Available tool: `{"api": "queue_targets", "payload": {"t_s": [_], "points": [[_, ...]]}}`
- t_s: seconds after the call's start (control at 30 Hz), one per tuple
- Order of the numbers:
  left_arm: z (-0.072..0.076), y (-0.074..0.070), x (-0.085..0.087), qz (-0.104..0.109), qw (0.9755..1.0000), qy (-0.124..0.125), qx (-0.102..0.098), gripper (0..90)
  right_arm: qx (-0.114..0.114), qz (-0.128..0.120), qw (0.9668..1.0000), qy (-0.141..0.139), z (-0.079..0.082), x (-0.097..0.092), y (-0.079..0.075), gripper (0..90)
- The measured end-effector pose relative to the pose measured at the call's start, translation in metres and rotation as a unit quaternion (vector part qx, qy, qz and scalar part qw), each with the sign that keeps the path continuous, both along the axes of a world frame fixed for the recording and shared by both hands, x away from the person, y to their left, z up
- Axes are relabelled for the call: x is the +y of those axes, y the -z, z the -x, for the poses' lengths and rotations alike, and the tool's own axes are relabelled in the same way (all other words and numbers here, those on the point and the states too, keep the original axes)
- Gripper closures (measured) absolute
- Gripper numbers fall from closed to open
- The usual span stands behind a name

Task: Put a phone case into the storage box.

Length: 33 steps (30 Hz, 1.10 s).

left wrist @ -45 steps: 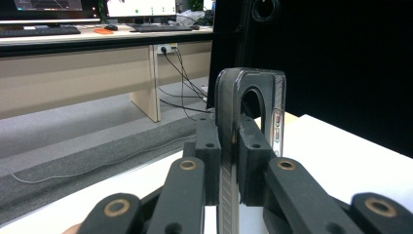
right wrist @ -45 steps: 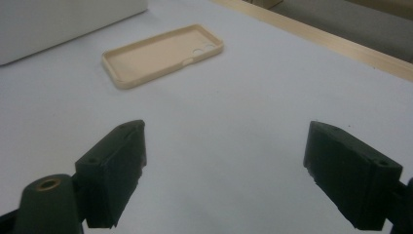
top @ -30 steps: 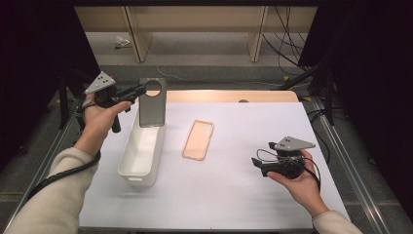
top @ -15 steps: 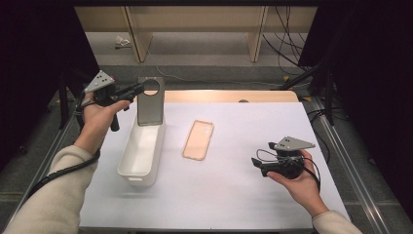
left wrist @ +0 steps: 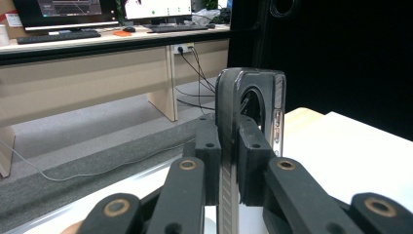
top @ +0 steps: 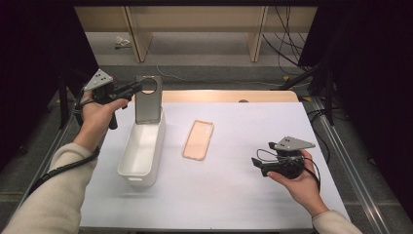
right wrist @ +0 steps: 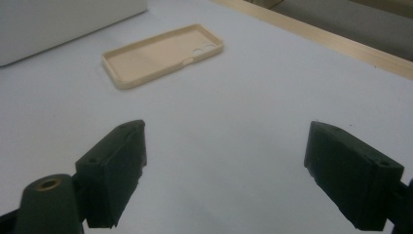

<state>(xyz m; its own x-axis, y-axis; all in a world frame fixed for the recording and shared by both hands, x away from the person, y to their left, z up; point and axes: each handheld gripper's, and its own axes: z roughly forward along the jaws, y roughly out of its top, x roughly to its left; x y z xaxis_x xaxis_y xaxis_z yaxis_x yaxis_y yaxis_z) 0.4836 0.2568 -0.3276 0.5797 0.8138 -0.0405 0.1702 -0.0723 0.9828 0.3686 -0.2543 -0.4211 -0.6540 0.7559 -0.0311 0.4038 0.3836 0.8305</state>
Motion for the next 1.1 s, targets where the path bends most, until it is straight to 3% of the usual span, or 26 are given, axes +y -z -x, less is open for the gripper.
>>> {"api": "queue_targets", "payload": {"t_s": [1.1], "points": [[-0.016,0.012,0.006,-0.007,0.9999,-0.006,0.01,81.6,0.0,0.0,1.0,0.0,0.0,0.0,0.0,16.3]]}}
